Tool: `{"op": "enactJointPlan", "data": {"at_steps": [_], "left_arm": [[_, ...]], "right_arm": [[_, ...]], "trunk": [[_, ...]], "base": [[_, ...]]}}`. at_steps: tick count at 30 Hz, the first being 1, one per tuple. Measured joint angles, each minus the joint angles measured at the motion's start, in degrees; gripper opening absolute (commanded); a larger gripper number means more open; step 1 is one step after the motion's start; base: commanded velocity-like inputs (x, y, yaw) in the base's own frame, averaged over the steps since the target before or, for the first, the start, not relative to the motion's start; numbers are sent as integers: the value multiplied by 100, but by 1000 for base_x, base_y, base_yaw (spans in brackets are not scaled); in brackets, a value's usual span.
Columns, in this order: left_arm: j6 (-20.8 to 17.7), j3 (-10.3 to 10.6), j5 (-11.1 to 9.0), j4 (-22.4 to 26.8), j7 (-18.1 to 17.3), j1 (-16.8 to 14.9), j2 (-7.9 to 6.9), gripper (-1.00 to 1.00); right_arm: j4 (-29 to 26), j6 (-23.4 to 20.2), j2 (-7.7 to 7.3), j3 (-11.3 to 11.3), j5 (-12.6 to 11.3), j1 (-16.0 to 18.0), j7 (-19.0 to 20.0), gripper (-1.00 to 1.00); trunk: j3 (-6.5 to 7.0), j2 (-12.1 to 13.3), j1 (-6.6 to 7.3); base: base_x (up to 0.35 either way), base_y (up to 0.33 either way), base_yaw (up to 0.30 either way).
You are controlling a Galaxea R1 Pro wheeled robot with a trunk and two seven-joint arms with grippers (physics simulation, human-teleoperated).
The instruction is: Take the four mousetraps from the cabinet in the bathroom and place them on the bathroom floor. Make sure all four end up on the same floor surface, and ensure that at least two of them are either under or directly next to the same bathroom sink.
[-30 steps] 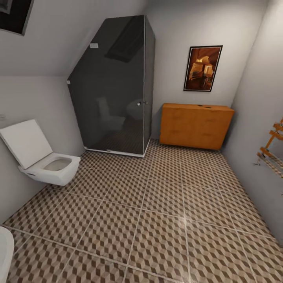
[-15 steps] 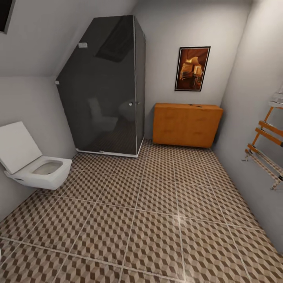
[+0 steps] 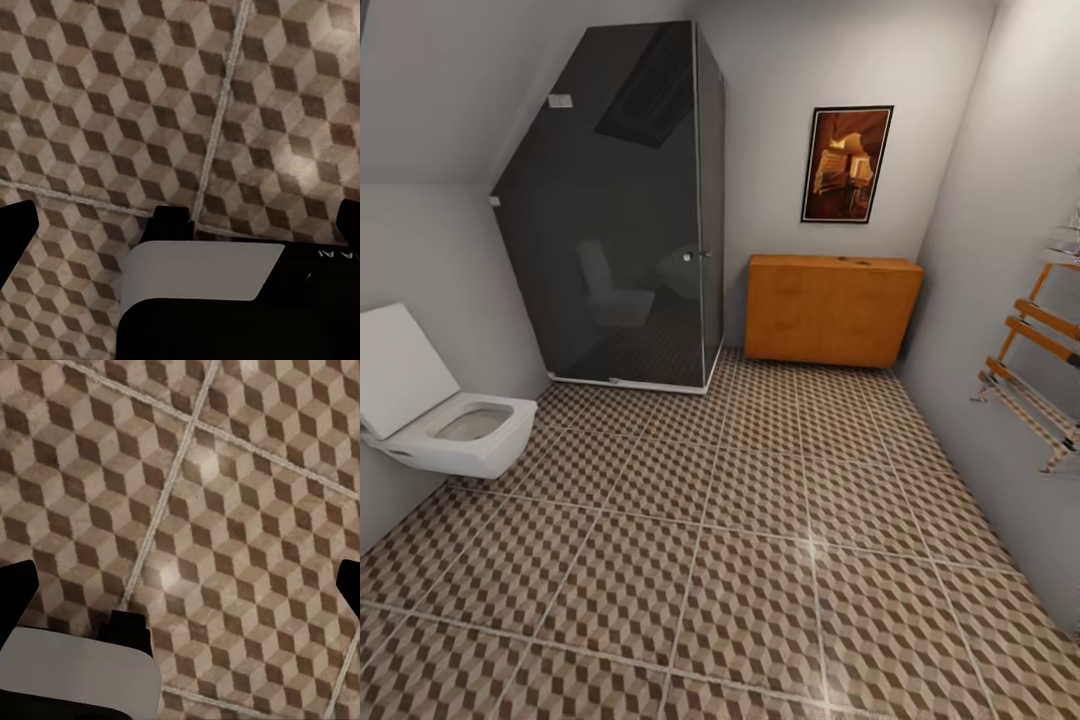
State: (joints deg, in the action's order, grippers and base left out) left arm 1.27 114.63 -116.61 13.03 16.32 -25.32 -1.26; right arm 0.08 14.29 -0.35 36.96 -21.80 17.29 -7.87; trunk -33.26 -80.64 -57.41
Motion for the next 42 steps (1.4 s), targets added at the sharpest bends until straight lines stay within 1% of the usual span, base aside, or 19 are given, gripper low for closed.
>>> {"op": "enactJointPlan", "data": {"at_steps": [20, 42], "left_arm": [[0, -1, 1, 0, 0, 0, 0, 100], [-3, -1, 2, 3, 0, 0, 3, 100]], "right_arm": [[0, 1, 2, 0, 0, 0, -1, 100], [7, 0, 3, 0, 0, 0, 0, 100]], "trunk": [[-116, 0, 0], [-125, 0, 0]], "base": [[0, 0, -223], [0, 0, -285]]}}
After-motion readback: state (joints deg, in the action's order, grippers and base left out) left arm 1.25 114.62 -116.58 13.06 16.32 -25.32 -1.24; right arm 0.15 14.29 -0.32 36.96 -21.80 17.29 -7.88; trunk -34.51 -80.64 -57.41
